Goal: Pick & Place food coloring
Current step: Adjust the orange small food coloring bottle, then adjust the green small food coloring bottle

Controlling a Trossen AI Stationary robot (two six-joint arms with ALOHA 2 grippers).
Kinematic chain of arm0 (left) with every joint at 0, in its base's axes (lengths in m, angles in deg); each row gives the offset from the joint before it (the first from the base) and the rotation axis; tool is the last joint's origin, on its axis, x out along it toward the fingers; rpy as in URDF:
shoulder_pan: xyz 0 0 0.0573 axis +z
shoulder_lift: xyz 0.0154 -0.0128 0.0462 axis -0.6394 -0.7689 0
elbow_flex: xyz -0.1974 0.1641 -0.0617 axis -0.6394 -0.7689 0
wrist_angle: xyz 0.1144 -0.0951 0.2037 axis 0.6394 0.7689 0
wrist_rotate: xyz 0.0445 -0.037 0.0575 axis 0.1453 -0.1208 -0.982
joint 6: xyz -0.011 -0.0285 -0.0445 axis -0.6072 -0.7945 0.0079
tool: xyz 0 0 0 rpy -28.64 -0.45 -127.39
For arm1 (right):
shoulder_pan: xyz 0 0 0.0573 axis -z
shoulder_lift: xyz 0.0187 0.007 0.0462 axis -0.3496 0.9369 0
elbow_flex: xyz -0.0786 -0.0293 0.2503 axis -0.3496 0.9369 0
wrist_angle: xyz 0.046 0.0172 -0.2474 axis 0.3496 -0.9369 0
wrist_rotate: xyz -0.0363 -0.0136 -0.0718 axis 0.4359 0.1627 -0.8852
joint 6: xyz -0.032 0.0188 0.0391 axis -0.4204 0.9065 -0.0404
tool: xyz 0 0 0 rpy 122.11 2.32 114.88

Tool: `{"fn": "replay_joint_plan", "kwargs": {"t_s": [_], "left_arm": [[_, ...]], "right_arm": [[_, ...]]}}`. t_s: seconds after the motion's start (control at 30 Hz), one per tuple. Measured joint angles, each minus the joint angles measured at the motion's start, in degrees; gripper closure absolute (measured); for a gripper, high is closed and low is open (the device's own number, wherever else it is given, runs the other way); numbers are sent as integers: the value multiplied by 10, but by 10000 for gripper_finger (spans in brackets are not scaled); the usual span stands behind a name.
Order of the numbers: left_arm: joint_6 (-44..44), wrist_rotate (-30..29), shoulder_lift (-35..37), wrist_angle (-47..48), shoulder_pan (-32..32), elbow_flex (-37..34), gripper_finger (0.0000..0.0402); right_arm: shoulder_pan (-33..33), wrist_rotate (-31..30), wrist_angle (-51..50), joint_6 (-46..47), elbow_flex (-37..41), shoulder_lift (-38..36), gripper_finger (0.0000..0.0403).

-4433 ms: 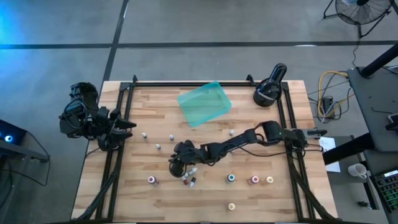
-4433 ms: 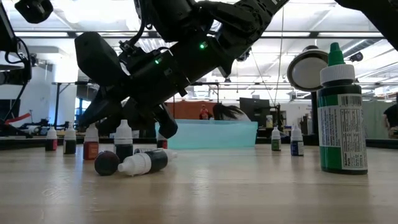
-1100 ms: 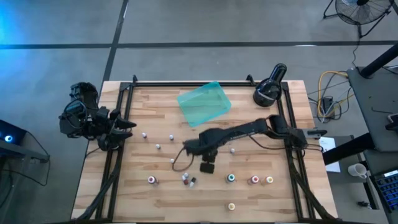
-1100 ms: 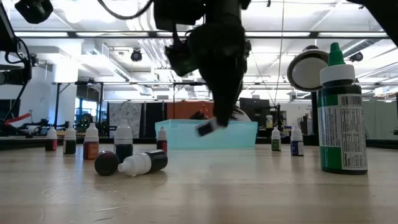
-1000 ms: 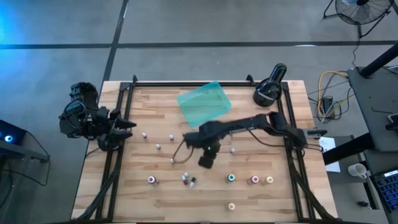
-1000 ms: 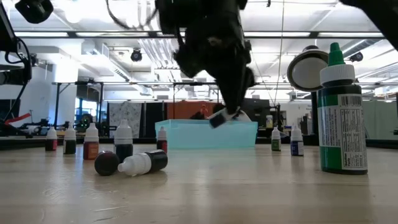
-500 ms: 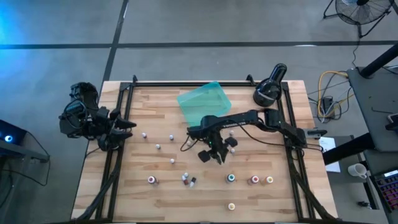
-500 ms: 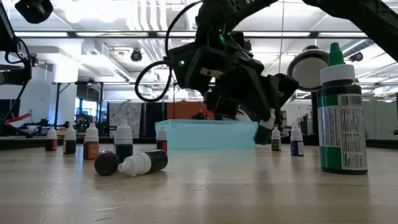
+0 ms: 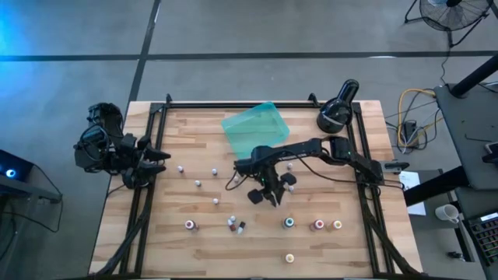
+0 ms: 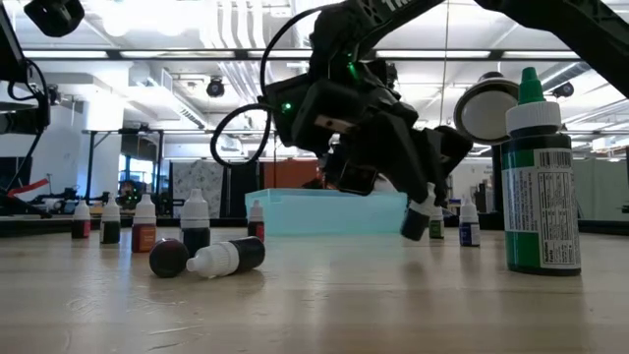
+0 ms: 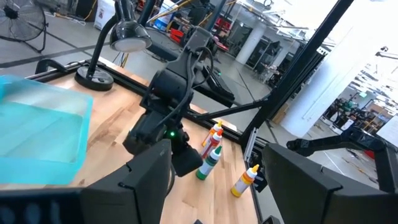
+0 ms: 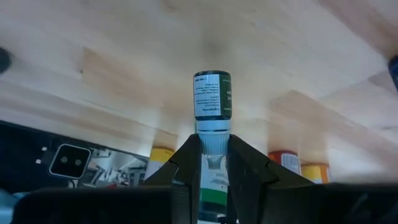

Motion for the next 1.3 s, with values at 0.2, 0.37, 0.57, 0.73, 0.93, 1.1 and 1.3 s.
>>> {"fn": "replay_joint_plan", "kwargs": {"t_s": [0.2, 0.37, 0.57, 0.73, 0.93, 1.1, 1.3], "left_arm": [[-1, 3, 0, 0, 0, 0, 177], [-2, 3, 0, 0, 0, 0, 177], [-2, 3, 0, 0, 0, 0, 177], [-2, 3, 0, 0, 0, 0, 177], [-2, 9, 0, 0, 0, 0, 177], [-2, 9, 0, 0, 0, 0, 177], [-2, 9, 0, 0, 0, 0, 177]], "right_arm": [[1, -1, 21, -2, 2, 0, 343], [1, -1, 21, -1, 2, 0, 318], [3, 1, 22, 4, 2, 0, 306], [5, 1, 24, 3, 2, 0, 307], [5, -1, 26, -5, 0, -2, 307], [5, -17, 26, -7, -24, -6, 307], [5, -23, 29, -38, -90, -6, 307]]}}
